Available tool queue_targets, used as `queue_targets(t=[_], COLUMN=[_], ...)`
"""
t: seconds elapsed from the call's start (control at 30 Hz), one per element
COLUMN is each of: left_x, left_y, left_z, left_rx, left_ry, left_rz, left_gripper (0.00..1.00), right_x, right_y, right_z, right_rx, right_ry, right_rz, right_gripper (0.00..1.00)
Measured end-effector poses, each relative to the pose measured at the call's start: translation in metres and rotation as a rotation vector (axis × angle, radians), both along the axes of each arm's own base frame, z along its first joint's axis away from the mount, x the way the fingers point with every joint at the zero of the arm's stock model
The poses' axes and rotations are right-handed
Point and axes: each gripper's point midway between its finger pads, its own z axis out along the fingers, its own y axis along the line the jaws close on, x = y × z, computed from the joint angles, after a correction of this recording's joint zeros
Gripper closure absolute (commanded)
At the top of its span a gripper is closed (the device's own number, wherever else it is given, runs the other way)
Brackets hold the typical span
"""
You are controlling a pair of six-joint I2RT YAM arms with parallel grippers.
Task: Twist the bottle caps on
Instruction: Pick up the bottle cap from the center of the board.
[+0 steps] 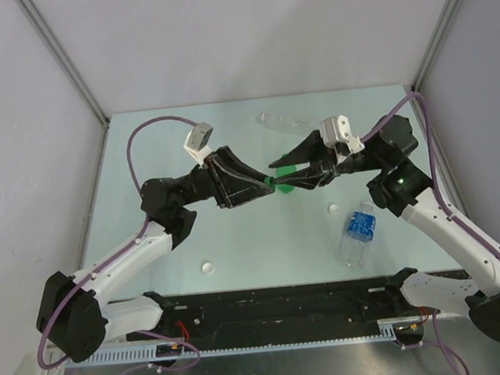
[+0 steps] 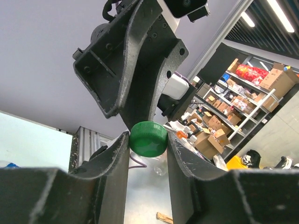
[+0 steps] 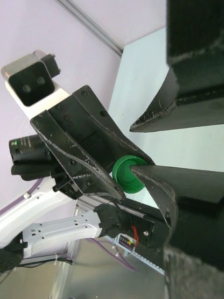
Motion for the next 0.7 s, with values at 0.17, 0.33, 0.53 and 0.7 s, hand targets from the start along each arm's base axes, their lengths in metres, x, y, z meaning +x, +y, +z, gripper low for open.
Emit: queue_targets(t=[0.17,0.33,0.53,0.7], left_x=[0.001,0.008,0.020,0.051], left_y=[0.001,-0.001,0.001,-0.003], left_z=[0.001,-0.003,-0.006,-0.025], left_rx=[-0.011,-0.006,-0.005,0.071], left_ry=[-0.017,-0.022,-0.074,-0.068], left_rz=[0.004,0.019,0.074,0.215], left_gripper=[0.71,0.75,0.79,0.78], right_x=[0.010,0.019,0.043,0.076], right_y=[-0.003,-0.007,-0.023,-0.054], right_z=[0.008,0.017,0.030,0.027], right_rx=[0.029,0.066,0.128,0.192], right_ry=[0.049,0.115,0.172,0.247], right_rz=[-0.071,-0.142,-0.320,-0.556], right_gripper=[0.40,0.18,0.10,0.08])
